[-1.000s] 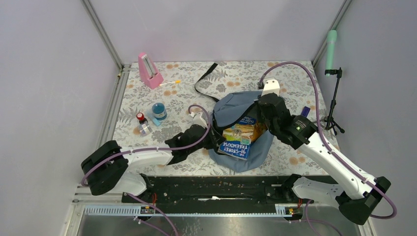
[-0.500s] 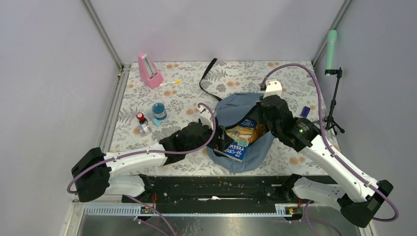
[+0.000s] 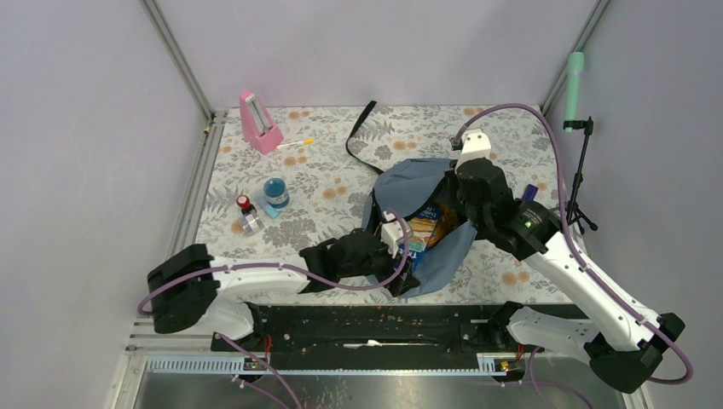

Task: Pack the student bag
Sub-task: Place the book in the student bag.

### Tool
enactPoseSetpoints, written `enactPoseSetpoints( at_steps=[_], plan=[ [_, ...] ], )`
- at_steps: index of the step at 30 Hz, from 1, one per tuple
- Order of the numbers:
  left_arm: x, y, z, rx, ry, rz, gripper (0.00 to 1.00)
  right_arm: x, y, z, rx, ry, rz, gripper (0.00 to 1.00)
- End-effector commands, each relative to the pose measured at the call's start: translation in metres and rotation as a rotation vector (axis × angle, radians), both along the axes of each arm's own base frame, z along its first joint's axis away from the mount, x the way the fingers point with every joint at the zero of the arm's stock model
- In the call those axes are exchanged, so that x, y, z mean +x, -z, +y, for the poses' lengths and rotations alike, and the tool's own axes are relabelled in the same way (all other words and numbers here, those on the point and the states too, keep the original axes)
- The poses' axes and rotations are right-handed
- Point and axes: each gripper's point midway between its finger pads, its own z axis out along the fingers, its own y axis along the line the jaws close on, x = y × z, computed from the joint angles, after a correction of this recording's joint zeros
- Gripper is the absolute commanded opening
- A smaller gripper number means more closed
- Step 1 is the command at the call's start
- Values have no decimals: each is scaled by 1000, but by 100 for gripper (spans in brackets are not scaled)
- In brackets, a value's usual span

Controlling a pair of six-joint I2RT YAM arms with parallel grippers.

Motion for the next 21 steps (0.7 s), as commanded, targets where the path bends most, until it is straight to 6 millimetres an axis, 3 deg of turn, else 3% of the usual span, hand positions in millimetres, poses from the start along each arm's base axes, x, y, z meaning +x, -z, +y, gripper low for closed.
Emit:
enactPoseSetpoints(
  at_steps=[1, 7, 16, 21],
  plan=[
    [13, -15, -27, -39, 30, -81, 87, 11, -87, 17, 210, -31, -218, 0],
    [12, 13, -31, 9, 33, -33, 87, 8, -89, 13, 222, -27, -228, 0],
    [17, -14, -1, 37, -4, -193, 88, 7, -70, 12, 193, -22, -198, 0],
    [24, 14, 18, 240, 25, -302, 86, 5, -63, 14, 200, -32, -182, 0]
  ],
)
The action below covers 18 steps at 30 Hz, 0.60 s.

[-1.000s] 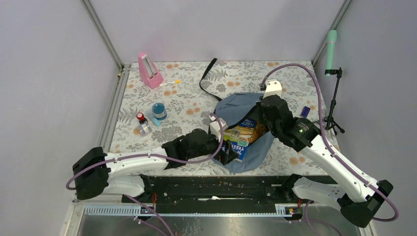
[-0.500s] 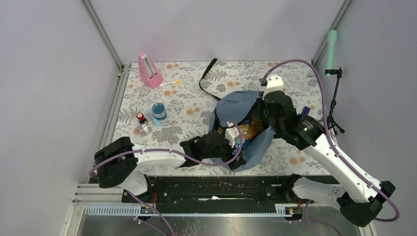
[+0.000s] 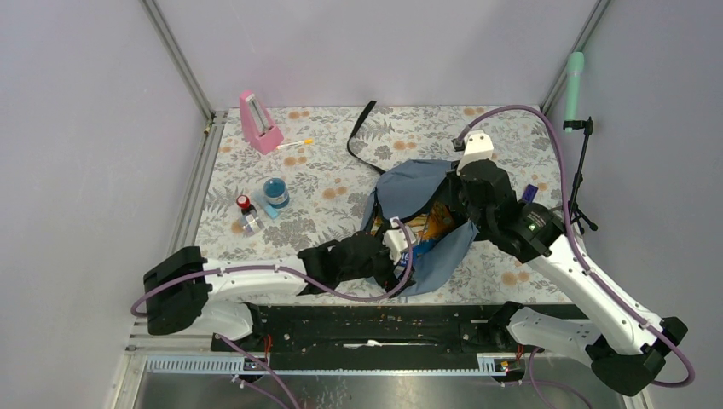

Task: Pack the student bag
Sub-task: Place the book in the student bag.

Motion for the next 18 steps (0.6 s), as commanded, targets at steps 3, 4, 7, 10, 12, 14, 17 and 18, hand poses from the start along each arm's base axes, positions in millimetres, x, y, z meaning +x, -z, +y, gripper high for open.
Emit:
enactPoseSetpoints(
  at_steps=[3, 4, 7, 10, 12, 14, 17, 18],
  plan=[
    [19, 25, 19, 225, -2, -158, 78, 7, -50, 12, 177, -11, -156, 0],
    [22, 28, 20, 246, -9, -168, 75, 7, -48, 12, 179, -12, -153, 0],
    [34, 34, 23, 284, -59, -209, 63, 6, -46, 14, 183, -20, -146, 0],
    [45, 36, 20, 293, -96, -251, 51, 5, -41, 15, 184, -24, -136, 0],
    [51, 33, 14, 282, -117, -283, 48, 5, -38, 16, 187, -27, -127, 0],
    [57, 31, 7, 275, -128, -320, 47, 4, -35, 17, 192, -30, -120, 0],
    [63, 35, -2, 264, -133, -355, 46, 2, -32, 17, 196, -31, -114, 0],
    [66, 37, -5, 265, -140, -365, 46, 2, -31, 17, 196, -31, -113, 0]
  ],
)
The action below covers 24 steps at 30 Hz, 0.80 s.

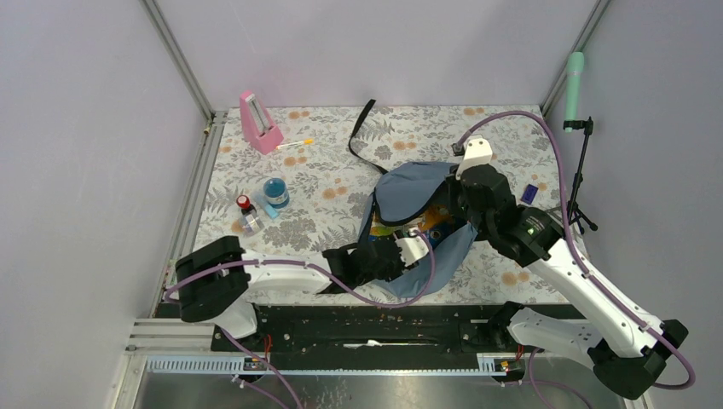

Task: Pack the student bag
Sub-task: Place the book in the student bag.

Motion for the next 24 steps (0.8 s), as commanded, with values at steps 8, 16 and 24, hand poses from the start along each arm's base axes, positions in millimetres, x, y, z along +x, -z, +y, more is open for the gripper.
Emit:
enactPoseSetpoints(
  at_steps=[8, 16, 24],
  plan=[
    [48, -33, -39, -152, -115, -225, 43, 2, -34, 5, 152, 13, -111, 0],
    [53, -48, -61, -202, -98, -237, 43, -1, -24, 1, 129, 25, -84, 0],
    [-6, -84, -45, -199, 82, -180, 75, 2, -17, -5, 108, 60, -82, 0]
  ],
)
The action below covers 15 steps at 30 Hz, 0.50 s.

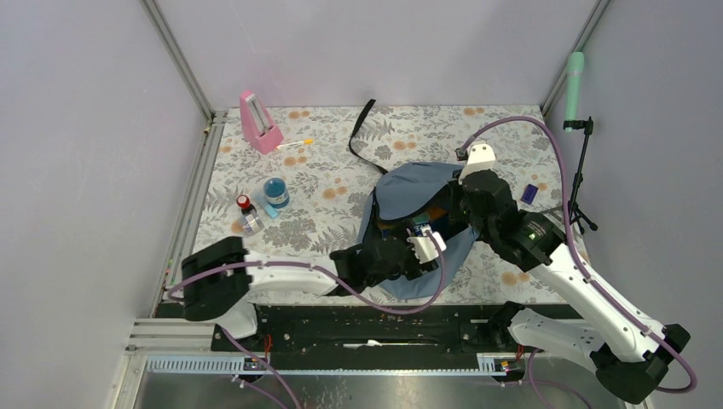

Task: Pack the student bag
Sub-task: Place the book in the student bag.

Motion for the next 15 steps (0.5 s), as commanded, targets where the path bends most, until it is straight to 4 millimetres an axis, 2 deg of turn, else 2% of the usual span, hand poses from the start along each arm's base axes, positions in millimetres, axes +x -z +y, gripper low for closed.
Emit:
enactPoseSetpoints(
  at_steps=[1, 4, 7, 10, 15],
  plan=[
    [-33, -45, 7, -71, 96, 31, 76, 8, -26, -1, 84, 46, -93, 0],
    [-42, -37, 34, -44, 31, 77, 77, 7, -19, -2, 74, 49, -84, 1],
    [-55, -36, 58, -99, 5, 168, 78, 5, -9, -6, 51, 58, -73, 1],
    [-69, -49, 70, -164, 8, 258, 82, 3, 4, -10, 31, 67, -57, 2],
    [-58, -79, 86, -255, -73, 395, 90, -6, 29, -12, 31, 55, -11, 2]
  ],
)
